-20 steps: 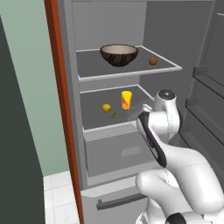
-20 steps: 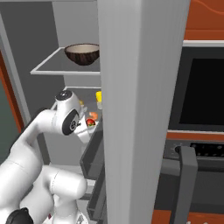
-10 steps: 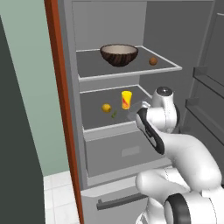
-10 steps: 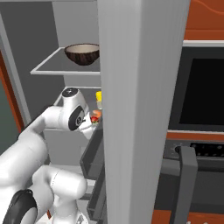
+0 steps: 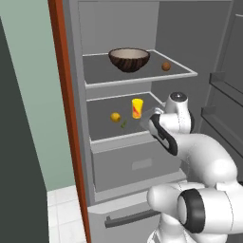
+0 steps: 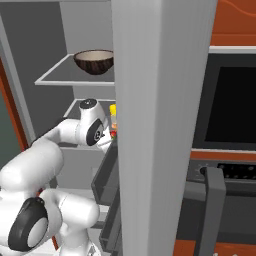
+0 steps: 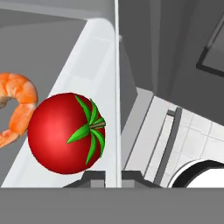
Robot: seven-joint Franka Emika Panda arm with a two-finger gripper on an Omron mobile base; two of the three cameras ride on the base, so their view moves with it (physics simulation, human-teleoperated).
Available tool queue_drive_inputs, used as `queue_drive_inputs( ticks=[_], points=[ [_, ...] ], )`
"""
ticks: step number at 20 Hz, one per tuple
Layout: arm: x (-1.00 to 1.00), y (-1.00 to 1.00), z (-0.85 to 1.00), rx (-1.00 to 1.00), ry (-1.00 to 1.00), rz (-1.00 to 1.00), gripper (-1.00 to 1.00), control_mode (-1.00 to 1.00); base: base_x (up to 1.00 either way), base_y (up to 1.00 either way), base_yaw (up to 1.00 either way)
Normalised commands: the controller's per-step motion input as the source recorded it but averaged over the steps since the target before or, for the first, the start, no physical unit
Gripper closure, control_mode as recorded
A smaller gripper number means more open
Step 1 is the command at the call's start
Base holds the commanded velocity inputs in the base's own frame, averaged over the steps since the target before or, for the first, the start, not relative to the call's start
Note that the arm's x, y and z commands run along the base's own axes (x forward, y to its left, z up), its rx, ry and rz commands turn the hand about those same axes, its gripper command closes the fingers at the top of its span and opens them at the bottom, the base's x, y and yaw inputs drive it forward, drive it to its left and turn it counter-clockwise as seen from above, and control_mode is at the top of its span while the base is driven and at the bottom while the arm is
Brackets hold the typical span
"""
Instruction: Place the tupperware on the second highest shelf of the fridge. Make space for the tupperware among the existing items by rearranging them on the shelves if needed. Close the fridge door when finished.
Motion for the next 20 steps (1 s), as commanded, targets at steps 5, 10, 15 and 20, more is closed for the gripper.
queue_drive_inputs(
  ticks=[5, 10, 15, 20],
  points=[
    [0.22, -0.09, -0.12, 0.0, 0.0, 0.0, 1.0, -1.0, 0.0, 0.0, 0.0],
    [0.19, -0.06, -0.21, 0.0, 0.0, 0.0, 1.0, -1.0, 0.0, 0.0, 0.0],
    [0.22, -0.08, -0.14, 0.0, 0.0, 0.0, 1.0, -1.0, 0.0, 0.0, 0.0],
    [0.23, -0.08, -0.09, 0.0, 0.0, 0.0, 1.0, -1.0, 0.0, 0.0, 0.0]
  ],
)
